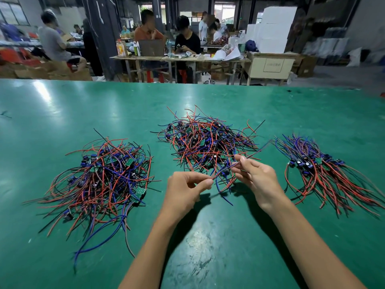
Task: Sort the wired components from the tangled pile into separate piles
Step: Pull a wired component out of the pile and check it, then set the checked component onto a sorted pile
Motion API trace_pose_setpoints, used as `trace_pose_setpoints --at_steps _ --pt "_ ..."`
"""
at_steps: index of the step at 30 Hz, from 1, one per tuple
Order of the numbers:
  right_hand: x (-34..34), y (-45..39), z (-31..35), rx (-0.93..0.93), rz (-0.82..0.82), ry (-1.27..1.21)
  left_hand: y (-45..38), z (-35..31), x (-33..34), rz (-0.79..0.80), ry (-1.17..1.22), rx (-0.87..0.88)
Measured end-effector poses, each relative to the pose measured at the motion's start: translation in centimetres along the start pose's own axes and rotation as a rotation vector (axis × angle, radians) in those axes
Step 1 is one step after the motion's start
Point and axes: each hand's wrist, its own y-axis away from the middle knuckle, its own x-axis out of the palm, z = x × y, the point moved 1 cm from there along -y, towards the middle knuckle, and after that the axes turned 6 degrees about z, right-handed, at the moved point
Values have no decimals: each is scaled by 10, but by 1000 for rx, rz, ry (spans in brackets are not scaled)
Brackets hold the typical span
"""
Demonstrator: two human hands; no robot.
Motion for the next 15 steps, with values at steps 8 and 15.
trace_pose_setpoints --at_steps 8,15 --pt "5 -2 -2 -2 48 -57 1 7 2 -237 -254 372" --pt "7 0 0 -143 -175 -78 1 8 6 -131 -289 186"
